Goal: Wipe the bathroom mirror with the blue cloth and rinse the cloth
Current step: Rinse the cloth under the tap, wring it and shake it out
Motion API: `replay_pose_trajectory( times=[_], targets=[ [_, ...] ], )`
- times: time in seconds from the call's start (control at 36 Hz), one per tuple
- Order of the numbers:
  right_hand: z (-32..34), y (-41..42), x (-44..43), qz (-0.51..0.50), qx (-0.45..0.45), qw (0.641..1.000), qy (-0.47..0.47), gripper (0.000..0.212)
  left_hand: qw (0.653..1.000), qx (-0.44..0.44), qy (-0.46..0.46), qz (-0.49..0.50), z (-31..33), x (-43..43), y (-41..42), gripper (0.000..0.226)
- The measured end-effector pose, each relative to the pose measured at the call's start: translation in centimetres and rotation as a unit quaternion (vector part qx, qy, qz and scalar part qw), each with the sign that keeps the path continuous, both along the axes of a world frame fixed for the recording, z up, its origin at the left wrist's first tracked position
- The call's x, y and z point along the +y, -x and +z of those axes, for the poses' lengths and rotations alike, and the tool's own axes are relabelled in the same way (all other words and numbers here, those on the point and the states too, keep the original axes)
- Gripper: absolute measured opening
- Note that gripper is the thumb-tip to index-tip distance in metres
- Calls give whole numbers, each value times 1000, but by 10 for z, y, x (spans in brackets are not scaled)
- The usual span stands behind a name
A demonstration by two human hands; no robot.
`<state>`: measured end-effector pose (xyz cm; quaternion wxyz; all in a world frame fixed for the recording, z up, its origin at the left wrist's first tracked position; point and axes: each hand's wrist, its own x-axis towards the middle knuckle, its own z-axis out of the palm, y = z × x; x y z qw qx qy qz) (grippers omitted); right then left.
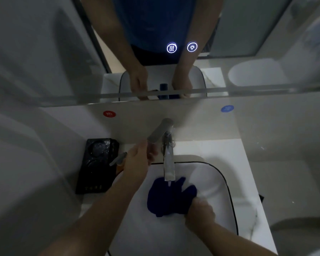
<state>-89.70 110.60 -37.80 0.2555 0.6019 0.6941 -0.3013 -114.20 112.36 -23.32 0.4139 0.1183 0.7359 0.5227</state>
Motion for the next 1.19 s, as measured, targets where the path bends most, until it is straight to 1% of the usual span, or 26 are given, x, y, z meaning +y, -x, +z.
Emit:
replay_pose_trajectory(
  times=[0.03, 0.08, 0.14, 0.17, 0.19, 0.22, 0.25, 0.28, 0.31, 0.33, 0.42, 0.56, 0.58, 0.64, 0.69, 0.78, 0.81, 0.86, 0.92, 0.94, 1.03, 1.08, 1.11, 1.14, 1.17, 1.19],
  targets=[
    [1, 1, 0, 2, -3, 1000, 3, 50, 999, 50, 7, -12, -9, -14, -5, 45],
    [3, 2, 0, 5, -7, 1000, 10, 53, 987, 134, 75, -55, -33, -44, -18, 38],
    [6, 3, 1, 13, -15, 1000, 21, 58, 957, 182, 164, -152, -72, -70, -31, 23],
    [7, 4, 2, 15, -17, 999, 28, 60, 939, 183, 203, -209, -95, -80, -37, 18],
    [7, 4, 3, 16, -18, 999, 35, 63, 922, 184, 235, -249, -122, -88, -42, 34],
    [8, 5, 4, 14, -21, 999, 45, 66, 910, 178, 257, -274, -151, -95, -47, 61],
    [8, 4, 5, 13, -24, 998, 54, 68, 904, 167, 268, -289, -186, -101, -52, 85],
    [9, 5, 7, 12, -25, 998, 61, 70, 899, 159, 277, -299, -201, -101, -58, 99],
    [9, 4, 8, 11, -23, 998, 66, 72, 894, 155, 284, -309, -202, -98, -64, 103],
    [9, 4, 9, 8, -22, 997, 72, 74, 895, 156, 285, -306, -188, -92, -69, 96],
    [12, 4, 10, 4, -13, 996, 86, 74, 917, 124, 274, -262, -166, -75, -76, 59],
    [14, 5, 7, -9, -16, 997, 77, 78, 906, 62, 267, -323, -143, -39, -79, 39],
    [14, 6, 6, -12, -19, 997, 76, 77, 904, 46, 275, -323, -147, -35, -79, 45],
    [13, 5, 6, -14, -22, 997, 72, 72, 903, 28, 283, -322, -156, -27, -78, 71],
    [13, 5, 6, -12, -23, 997, 71, 66, 905, 19, 269, -329, -180, -23, -80, 83],
    [16, 4, 6, -9, -21, 997, 76, 62, 916, 22, 276, -292, -142, -19, -86, 105],
    [15, 3, 6, -12, -16, 997, 76, 62, 921, 21, 287, -263, -136, -19, -85, 99],
    [17, 3, 6, -11, -10, 997, 80, 62, 942, 12, 264, -206, -133, -20, -84, 70],
    [17, 2, 7, -11, -16, 996, 82, 61, 949, 7, 234, -210, -132, -22, -79, 45],
    [17, 2, 8, -12, -18, 996, 86, 62, 950, 8, 226, -214, -133, -24, -77, 39],
    [14, 1, 11, -26, -20, 994, 105, 66, 949, 10, 221, -225, -134, -30, -70, 33],
    [12, 3, 14, -17, -14, 994, 110, 52, 944, 17, 208, -255, -141, -38, -64, 41],
    [9, 6, 16, -39, -2, 994, 106, 41, 938, 35, 201, -280, -143, -41, -61, 47],
    [7, 9, 17, -95, 21, 989, 110, 34, 927, 61, 203, -310, -152, -47, -58, 51],
    [7, 14, 20, -136, 57, 979, 141, 33, 912, 97, 209, -340, -163, -51, -55, 51],
    [12, 19, 21, -123, 78, 974, 171, 40, 897, 142, 214, -359, -162, -55, -56, 48]
  ],
)
